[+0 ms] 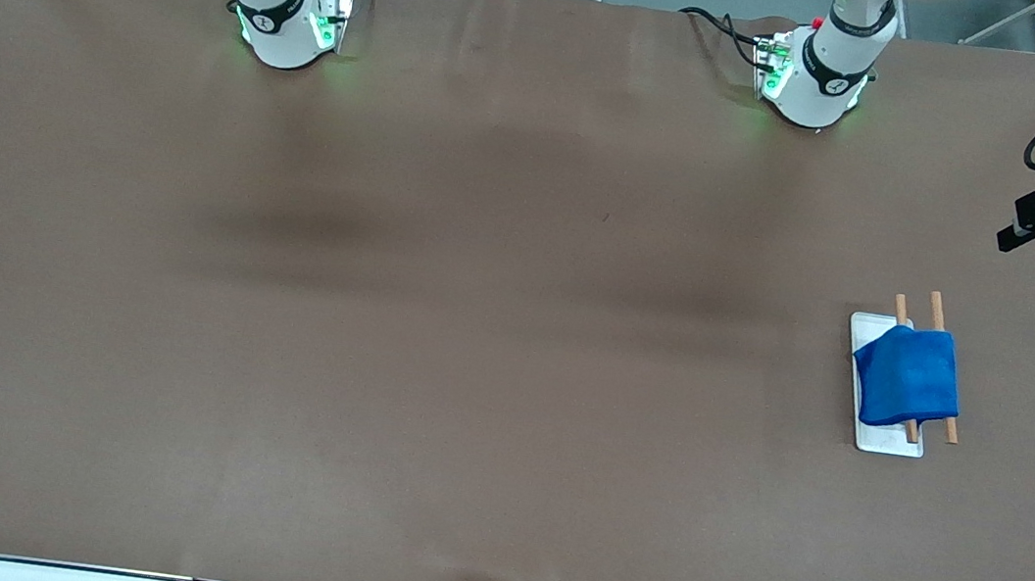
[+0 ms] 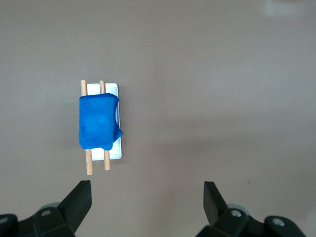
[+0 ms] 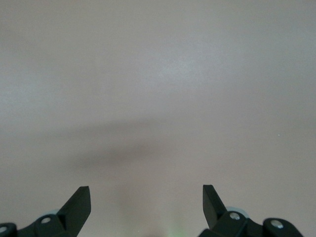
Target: Right arm passes towel to left arm to hang
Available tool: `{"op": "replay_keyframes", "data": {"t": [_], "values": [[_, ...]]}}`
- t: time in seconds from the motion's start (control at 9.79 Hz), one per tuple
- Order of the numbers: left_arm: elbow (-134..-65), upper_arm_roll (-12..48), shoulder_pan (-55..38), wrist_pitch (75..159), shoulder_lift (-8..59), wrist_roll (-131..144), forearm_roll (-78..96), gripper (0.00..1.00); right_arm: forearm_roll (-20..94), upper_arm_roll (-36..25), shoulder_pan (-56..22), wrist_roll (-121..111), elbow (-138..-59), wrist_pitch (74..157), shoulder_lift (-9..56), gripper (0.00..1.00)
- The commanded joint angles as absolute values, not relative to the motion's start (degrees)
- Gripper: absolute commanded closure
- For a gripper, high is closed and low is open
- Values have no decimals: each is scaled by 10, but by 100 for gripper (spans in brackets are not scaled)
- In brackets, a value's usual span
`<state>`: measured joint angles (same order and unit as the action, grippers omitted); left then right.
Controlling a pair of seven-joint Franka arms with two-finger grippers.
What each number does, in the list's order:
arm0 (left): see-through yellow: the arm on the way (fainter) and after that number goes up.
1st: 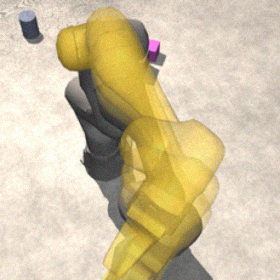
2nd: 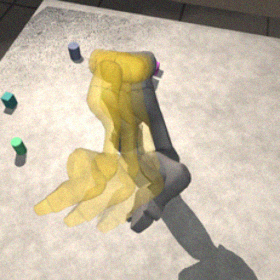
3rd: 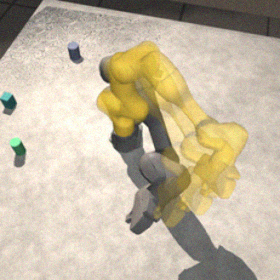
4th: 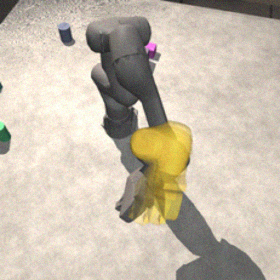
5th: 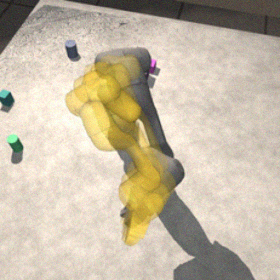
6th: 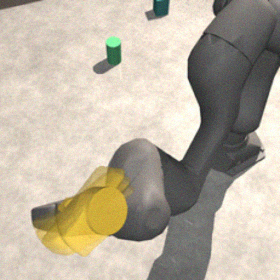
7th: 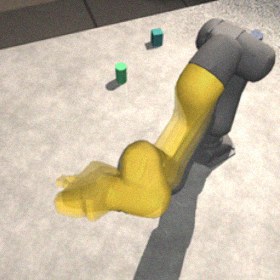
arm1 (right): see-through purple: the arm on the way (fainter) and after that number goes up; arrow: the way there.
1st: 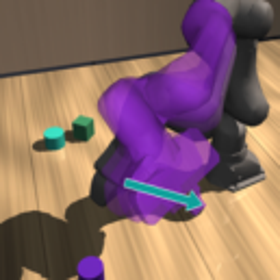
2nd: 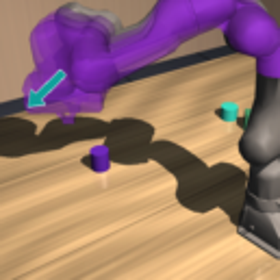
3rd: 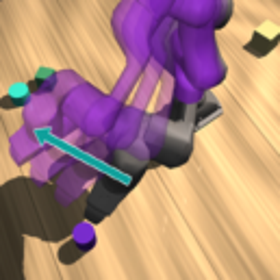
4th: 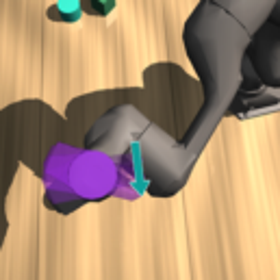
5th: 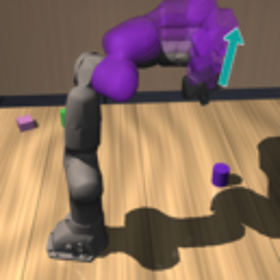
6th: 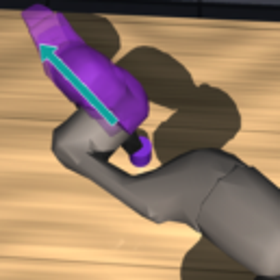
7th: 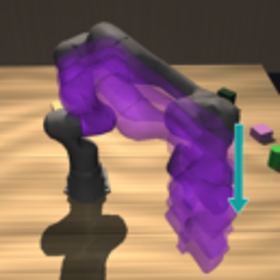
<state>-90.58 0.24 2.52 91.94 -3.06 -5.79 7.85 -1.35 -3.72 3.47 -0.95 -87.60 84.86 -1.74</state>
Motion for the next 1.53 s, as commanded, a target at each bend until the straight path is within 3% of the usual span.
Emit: {"op": "replay_keyframes", "data": {"t": [0.0,1.43], "values": [[-882,20,20,911,-14,-33,51,0,-15,-39,33,-2,-884,850,-27,0],[-896,15,-2,884,-15,-28,13,0,12,-23,67,18,-849,824,-18,0]]}}
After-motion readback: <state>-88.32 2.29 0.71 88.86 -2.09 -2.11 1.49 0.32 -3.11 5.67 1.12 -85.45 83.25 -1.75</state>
